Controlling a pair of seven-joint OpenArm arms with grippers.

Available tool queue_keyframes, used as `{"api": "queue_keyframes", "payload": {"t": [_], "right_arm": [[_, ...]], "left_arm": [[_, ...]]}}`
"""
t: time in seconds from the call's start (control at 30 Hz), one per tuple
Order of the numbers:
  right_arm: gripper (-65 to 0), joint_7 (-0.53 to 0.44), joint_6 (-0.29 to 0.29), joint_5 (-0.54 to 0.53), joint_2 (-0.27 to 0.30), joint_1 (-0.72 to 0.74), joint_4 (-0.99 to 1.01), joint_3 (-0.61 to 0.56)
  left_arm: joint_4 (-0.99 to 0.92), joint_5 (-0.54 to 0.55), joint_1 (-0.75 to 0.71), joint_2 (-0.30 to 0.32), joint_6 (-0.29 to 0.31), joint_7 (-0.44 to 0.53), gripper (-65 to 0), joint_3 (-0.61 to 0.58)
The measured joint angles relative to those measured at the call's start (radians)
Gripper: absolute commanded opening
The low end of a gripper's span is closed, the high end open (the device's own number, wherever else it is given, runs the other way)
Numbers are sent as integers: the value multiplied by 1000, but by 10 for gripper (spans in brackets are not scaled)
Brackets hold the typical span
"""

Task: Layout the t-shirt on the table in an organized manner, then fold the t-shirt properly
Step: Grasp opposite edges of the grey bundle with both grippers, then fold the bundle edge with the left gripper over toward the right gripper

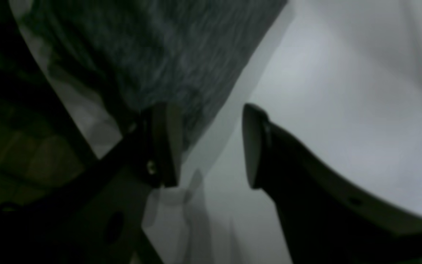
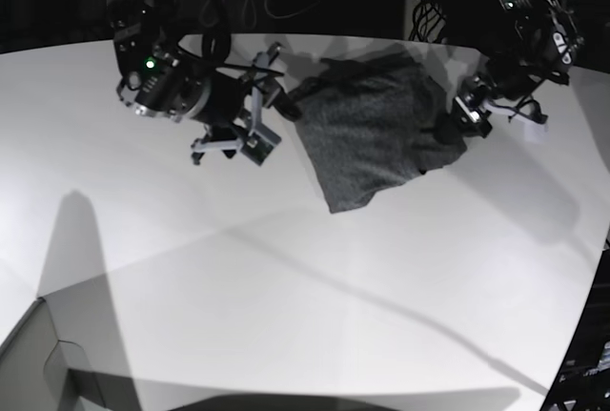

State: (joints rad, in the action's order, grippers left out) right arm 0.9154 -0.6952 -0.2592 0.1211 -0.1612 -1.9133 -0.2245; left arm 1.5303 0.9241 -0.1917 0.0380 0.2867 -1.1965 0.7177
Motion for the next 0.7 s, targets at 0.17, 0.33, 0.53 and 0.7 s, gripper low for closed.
{"api": "queue_keyframes", "payload": {"t": [0.17, 0.33, 0.53, 0.7], "right_arm": [[-375, 0, 0, 0, -1, 0, 0, -1], [-375, 4, 0, 0, 0, -20, 0, -1], [-375, 1, 0, 0, -2, -23, 0, 43], [-375, 1, 0, 0, -3, -33, 0, 126]], "left_arm": [[5, -28, 15, -35, 2, 8, -11, -99], [0, -48, 29, -61, 5, 7, -11, -155], [-123, -13, 70, -82, 48, 105, -30, -164], [-222, -28, 102, -56, 66, 150, -314, -232]]}}
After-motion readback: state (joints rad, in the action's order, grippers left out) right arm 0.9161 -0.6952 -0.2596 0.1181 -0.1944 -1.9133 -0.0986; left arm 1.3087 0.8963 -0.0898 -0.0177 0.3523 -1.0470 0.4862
